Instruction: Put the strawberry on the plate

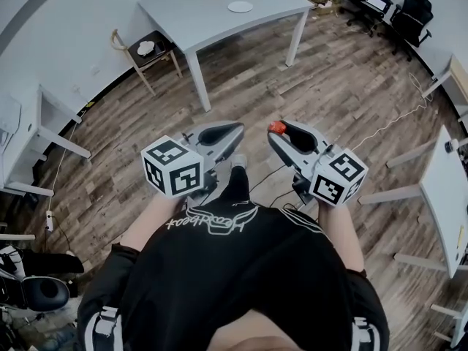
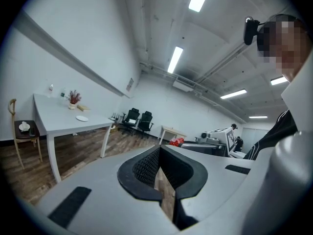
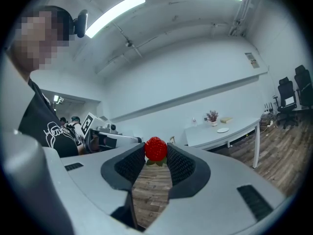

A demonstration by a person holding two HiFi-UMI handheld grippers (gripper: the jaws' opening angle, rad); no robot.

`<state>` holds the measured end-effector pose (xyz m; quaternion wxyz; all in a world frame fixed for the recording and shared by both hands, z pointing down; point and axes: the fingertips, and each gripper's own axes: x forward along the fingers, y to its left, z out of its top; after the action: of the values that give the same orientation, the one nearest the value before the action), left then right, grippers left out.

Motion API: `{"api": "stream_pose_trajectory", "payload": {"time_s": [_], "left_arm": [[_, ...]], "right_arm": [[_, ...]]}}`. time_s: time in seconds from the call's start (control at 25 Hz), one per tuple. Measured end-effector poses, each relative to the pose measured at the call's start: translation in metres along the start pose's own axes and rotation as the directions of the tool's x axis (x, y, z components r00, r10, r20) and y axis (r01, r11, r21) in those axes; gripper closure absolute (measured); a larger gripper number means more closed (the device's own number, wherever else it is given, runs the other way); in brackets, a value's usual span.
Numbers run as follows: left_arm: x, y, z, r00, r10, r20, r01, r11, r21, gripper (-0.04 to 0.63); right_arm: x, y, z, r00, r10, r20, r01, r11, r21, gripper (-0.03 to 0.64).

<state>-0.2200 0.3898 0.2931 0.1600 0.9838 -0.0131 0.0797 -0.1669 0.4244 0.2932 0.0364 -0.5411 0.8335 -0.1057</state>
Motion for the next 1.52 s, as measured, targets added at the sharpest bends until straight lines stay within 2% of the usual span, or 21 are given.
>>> {"api": "stream_pose_trajectory", "payload": {"time_s": [0.32,0.6,0.88,1.16,1.36,1.52], "left_arm": [[0.020,0.036,0.000,1.000,-0.019,-0.003,0.019,0.999,-0.037,0.589],[0.060,0.091,0.015,1.000,-0.028,0.002,0.029,0.998,-0.049,0.589],[0.112,0.181,0.041,0.999,-0.022,-0.028,0.020,0.996,-0.086,0.589],[0.171,0.293,0.084,0.998,-0.014,-0.055,0.008,0.994,-0.110,0.589],[0.205,0.373,0.121,0.999,0.000,-0.046,-0.006,0.993,-0.120,0.589],[0.224,0.422,0.143,0.999,0.022,-0.041,-0.027,0.992,-0.124,0.589]], "right_arm": [[0.022,-0.031,-0.005,1.000,-0.018,-0.009,0.018,1.000,0.012,0.483],[0.057,-0.092,-0.003,0.999,-0.025,-0.021,0.026,0.999,0.031,0.482],[0.123,-0.174,0.013,0.999,-0.021,-0.038,0.023,0.998,0.059,0.483],[0.206,-0.274,0.033,0.997,-0.023,-0.069,0.030,0.995,0.096,0.483],[0.269,-0.340,0.053,0.994,-0.023,-0.103,0.032,0.996,0.084,0.483],[0.308,-0.374,0.066,0.993,-0.008,-0.119,0.015,0.998,0.061,0.483]]}}
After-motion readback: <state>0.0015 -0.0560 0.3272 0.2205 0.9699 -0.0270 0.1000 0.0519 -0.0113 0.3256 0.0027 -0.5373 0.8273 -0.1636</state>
